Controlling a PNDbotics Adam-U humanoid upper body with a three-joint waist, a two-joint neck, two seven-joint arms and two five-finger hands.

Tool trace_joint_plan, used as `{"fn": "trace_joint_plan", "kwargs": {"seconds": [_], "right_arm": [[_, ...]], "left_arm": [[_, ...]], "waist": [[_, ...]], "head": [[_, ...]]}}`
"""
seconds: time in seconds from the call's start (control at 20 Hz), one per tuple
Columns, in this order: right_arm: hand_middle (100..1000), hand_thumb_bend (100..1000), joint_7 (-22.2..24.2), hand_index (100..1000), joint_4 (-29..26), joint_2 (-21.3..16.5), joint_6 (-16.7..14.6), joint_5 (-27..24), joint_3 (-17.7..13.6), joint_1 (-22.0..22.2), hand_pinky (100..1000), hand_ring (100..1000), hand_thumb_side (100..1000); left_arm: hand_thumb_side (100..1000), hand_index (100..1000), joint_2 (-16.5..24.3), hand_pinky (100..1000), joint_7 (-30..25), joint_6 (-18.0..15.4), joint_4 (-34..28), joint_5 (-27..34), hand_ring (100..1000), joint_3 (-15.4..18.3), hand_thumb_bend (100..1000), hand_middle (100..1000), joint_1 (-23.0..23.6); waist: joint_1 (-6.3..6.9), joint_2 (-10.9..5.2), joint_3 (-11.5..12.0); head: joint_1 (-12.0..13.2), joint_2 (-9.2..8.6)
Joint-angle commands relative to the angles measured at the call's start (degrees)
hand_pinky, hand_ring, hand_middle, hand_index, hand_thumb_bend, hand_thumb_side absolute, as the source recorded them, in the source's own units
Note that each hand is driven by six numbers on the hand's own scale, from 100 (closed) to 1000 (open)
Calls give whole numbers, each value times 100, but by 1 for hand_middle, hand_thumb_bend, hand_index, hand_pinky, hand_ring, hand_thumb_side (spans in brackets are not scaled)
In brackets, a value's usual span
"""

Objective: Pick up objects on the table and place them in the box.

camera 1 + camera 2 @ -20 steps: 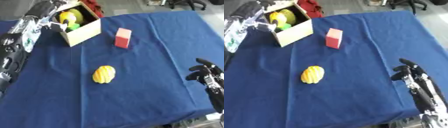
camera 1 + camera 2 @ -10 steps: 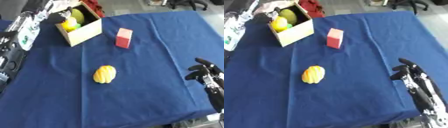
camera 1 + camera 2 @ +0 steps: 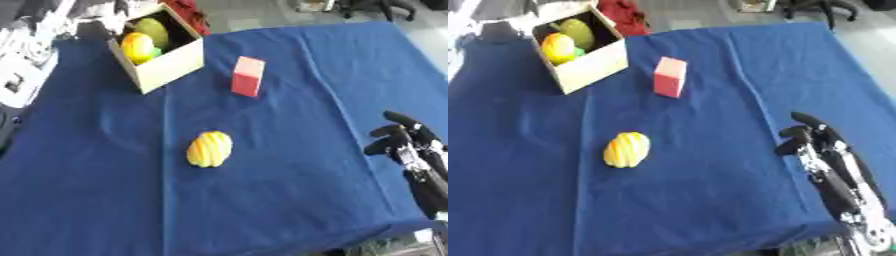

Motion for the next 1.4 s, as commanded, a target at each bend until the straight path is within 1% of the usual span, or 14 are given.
{"fn": "trace_joint_plan", "kwargs": {"seconds": [0.05,0.1,0.2,0.35,0.4,0.55,0.65,0.9,1.15,1.4], "right_arm": [[614,100,-18,860,-96,-128,-20,46,-51,-45,608,557,509],[611,100,-8,857,-99,-127,-22,46,-44,-46,608,556,509],[575,100,19,835,-107,-122,-29,41,-33,-46,607,553,506],[529,100,74,780,-119,-119,-45,3,-26,-41,601,542,517],[520,100,101,768,-125,-119,-53,-15,-21,-41,599,537,517],[508,100,212,753,-149,-112,-90,-76,-8,-36,594,528,521],[504,100,321,746,-168,-109,-125,-127,7,-39,593,524,523],[495,100,669,733,-201,-105,-219,-316,36,-38,592,516,519],[475,100,928,709,-212,-101,-273,-454,36,-42,583,498,509],[460,100,1065,692,-216,-98,-302,-547,29,-40,577,487,506]], "left_arm": [[280,911,334,792,-875,-184,-632,124,738,-162,100,764,11],[280,910,355,793,-1113,-221,-702,121,739,-246,107,765,31],[291,910,351,794,-1460,-275,-717,88,743,-400,122,768,41],[285,912,243,802,-1844,-433,-588,-103,753,-601,172,776,-1],[299,910,176,800,-1929,-491,-510,-192,751,-643,164,773,-14],[332,905,-76,796,-2059,-675,-161,-325,748,-744,151,767,-63],[373,900,-239,795,-2113,-820,56,-380,746,-809,147,761,-108],[420,891,-562,792,-2207,-1131,463,-460,742,-939,139,746,-186],[448,888,-721,791,-2326,-1313,619,-439,740,-1031,137,738,-203],[505,893,-839,794,-2552,-1491,756,-490,745,-1115,150,745,-177]], "waist": [[78,-51,2],[78,-57,-3],[77,-68,-18],[71,-75,-37],[67,-75,-46],[56,-74,-75],[48,-72,-97],[39,-63,-132],[41,-57,-155],[32,-56,-176]], "head": [[-39,-48],[-47,-49],[-47,-49],[-48,-37],[-42,-32],[-34,-19],[-23,-11],[-1,1],[3,8],[14,7]]}}
